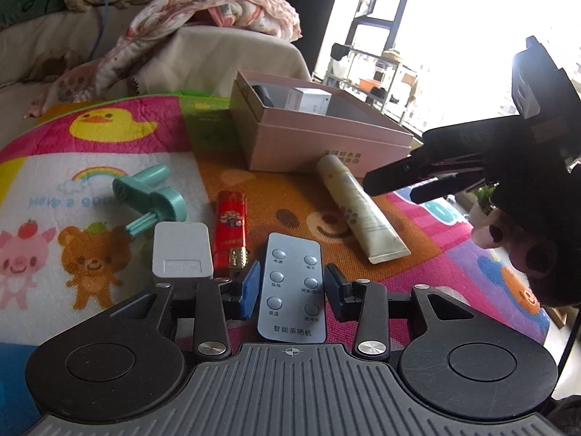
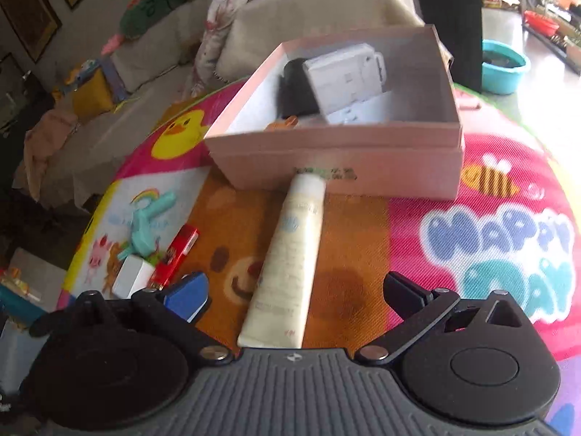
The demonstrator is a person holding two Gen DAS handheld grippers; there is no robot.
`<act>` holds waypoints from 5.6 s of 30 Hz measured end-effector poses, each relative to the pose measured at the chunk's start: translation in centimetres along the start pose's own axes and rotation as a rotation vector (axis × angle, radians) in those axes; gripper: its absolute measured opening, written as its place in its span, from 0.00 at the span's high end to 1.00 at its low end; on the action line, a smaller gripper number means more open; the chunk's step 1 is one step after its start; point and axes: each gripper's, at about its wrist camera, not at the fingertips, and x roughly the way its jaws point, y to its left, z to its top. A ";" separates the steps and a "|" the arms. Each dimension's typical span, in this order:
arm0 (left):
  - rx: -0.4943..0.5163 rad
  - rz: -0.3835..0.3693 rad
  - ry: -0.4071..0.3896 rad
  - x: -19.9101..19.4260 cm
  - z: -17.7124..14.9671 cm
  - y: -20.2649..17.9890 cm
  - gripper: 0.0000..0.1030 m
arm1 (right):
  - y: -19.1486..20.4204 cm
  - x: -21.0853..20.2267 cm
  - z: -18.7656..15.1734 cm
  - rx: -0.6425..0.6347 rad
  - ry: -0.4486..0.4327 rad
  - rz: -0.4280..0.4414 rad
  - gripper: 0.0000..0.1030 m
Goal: Organize rigid objects
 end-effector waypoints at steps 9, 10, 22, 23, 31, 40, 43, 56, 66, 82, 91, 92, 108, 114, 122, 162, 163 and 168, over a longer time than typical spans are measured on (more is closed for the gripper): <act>0.049 0.009 0.002 -0.2 -0.3 -0.6 0.59 | 4.8 3.5 1.4 -0.180 -0.102 -0.232 0.20; 0.057 0.014 0.003 -0.1 -0.3 -0.8 0.59 | 5.3 4.0 1.4 -0.205 -0.104 -0.257 0.26; 0.183 0.023 0.024 -0.2 -0.5 -3.3 0.58 | 4.2 0.3 -1.8 -0.262 -0.098 -0.247 0.78; 0.204 0.018 0.025 -0.2 -0.5 -3.7 0.58 | 4.1 -0.5 -2.2 -0.269 -0.108 -0.244 0.81; 0.275 -0.001 0.040 -0.2 0.3 -6.0 0.58 | 2.9 -6.4 -3.4 -0.292 -0.232 -0.191 0.85; 0.181 0.022 0.084 0.8 0.1 -4.4 0.58 | 1.4 -2.3 -3.0 -0.215 -0.203 -0.131 0.50; 0.170 0.016 0.078 0.8 0.2 -4.1 0.58 | 1.5 0.1 -2.0 -0.206 -0.162 -0.125 0.50; 0.246 -0.063 -0.072 -0.9 5.2 -5.1 0.58 | 1.8 -5.5 -0.9 -0.222 -0.237 -0.150 0.71; 0.177 -0.029 -0.261 3.4 18.9 -4.3 0.58 | 0.7 -10.5 10.5 -0.154 -0.492 -0.206 0.71; -0.023 0.027 -0.167 5.7 14.5 3.6 0.58 | -0.4 -3.9 4.5 -0.254 -0.570 -0.349 0.00; -0.083 0.188 -0.168 -2.4 8.1 7.6 0.58 | 2.5 -1.6 -0.6 -0.279 -0.292 -0.111 0.00; -0.097 0.205 -0.162 -3.0 7.6 8.0 0.58 | 3.3 -1.3 -1.1 -0.302 -0.275 -0.089 0.00; -0.062 0.064 0.024 -3.3 3.0 5.5 0.58 | 8.6 2.4 -5.6 -0.412 -0.183 -0.079 0.00; -0.016 0.116 0.065 -1.2 2.9 3.8 0.57 | 7.0 2.0 -5.7 -0.349 -0.163 -0.091 0.00; -0.024 0.151 0.039 -0.7 2.7 4.1 0.62 | 6.7 2.1 -5.7 -0.334 -0.155 -0.078 0.00; -0.145 0.213 -0.060 -4.2 0.1 8.0 0.61 | 7.6 3.4 -3.7 -0.390 -0.127 -0.242 0.15; -0.146 0.201 -0.057 -4.2 0.1 7.9 0.61 | 7.9 3.5 -3.9 -0.382 -0.132 -0.238 0.13; -0.177 0.143 -0.065 -3.9 -0.2 7.7 0.60 | 8.7 4.8 -3.8 -0.315 -0.105 -0.187 0.00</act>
